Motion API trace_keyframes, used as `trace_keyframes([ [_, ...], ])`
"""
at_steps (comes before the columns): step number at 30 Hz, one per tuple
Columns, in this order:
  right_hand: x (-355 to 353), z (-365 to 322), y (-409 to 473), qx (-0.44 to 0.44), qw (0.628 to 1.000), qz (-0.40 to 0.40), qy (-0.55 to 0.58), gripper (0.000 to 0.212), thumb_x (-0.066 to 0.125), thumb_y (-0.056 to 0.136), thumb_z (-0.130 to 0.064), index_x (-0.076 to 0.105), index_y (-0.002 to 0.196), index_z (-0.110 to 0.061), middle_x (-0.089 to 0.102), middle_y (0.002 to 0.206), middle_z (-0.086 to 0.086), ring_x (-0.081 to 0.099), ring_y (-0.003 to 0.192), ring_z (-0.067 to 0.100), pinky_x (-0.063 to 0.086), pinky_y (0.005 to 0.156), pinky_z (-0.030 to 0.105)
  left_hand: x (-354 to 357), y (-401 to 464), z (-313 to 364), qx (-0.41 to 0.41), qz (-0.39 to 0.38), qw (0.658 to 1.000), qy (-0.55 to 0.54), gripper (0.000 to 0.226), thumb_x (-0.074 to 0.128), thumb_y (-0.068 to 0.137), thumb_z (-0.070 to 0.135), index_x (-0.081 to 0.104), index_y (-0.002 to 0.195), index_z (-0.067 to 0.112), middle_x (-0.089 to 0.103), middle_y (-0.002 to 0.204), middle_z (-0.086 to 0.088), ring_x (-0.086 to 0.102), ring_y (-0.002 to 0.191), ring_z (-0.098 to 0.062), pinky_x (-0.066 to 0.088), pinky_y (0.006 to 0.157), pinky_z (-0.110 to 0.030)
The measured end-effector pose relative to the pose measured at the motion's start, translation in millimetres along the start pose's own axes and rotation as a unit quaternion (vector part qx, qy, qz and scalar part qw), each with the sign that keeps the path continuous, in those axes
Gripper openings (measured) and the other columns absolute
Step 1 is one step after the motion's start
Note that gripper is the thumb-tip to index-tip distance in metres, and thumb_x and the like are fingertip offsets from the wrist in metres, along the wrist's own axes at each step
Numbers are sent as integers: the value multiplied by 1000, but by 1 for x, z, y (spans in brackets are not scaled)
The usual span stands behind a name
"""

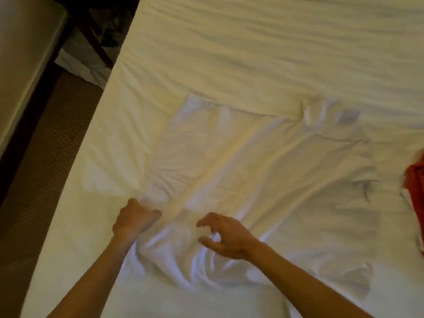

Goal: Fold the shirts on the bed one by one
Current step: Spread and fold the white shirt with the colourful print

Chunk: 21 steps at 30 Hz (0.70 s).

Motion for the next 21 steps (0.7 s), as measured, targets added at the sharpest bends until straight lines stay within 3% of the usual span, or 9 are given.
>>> trace_keyframes([
  [3,-85,38,43,31,985,164,-54,28,57,96,-27,60,123,-24,57,124,-5,60,100,17,47,84,29,-22,38,84,40,42,993,-108,76,71,74,58,61,124,1,63,125,-21,61,113,-38,52,90,-40],
  [6,-167,85,87,99,962,230,-109,39,55,95,-22,52,134,-20,46,140,-2,54,116,26,47,90,37,-37,77,160,96,66,979,-170,74,69,77,59,63,123,1,64,125,-20,62,112,-37,52,88,-38],
  [9,-226,118,130,167,952,206,-154,61,57,96,-30,32,151,-17,29,157,4,41,135,31,42,103,45,-51,110,213,96,37,949,-299,64,77,70,54,67,110,5,67,113,-13,62,96,-30,48,74,-34],
  [11,-248,127,155,194,955,156,-160,65,58,96,-38,31,151,-16,32,154,9,42,134,34,40,105,46,-59,126,237,94,-1,922,-376,56,81,70,47,66,104,6,64,109,-9,58,91,-26,44,74,-34],
  [13,-257,125,173,204,956,121,-173,61,62,94,-42,41,144,-13,40,142,11,49,124,35,43,100,44,-65,135,252,96,-26,914,-393,54,84,71,40,67,110,6,61,108,-7,56,94,-26,42,76,-34],
  [15,-267,121,188,211,958,97,-168,52,66,92,-40,51,134,-13,50,132,12,53,116,31,46,93,39,-71,143,256,111,-56,915,-385,42,83,75,27,71,109,6,61,105,-8,58,86,-24,47,70,-31],
  [18,-287,104,206,196,960,40,-194,34,69,91,-31,67,117,-9,64,120,11,59,109,28,46,87,32,-84,148,255,162,-148,892,-395,21,67,88,6,68,109,2,59,105,-17,58,74,-24,51,65,-31],
  [19,-293,99,212,184,964,56,-183,29,69,92,-28,70,112,-8,66,116,10,60,108,28,45,85,30,-90,151,254,175,-148,881,-414,18,67,88,5,66,106,5,58,101,-17,57,74,-23,50,67,-33],
  [21,-296,93,224,168,968,120,-140,19,64,94,-23,70,104,-8,67,109,12,63,102,30,49,84,33,-104,157,249,187,-72,867,-457,20,71,88,11,62,106,11,58,88,-10,57,68,-17,50,60,-30],
])
Point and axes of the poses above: each hand's wrist, its own y-axis towards the middle knuckle, its own x-axis out of the palm, z = x × y, the point moved 3 cm from there along y, towards the middle knuckle
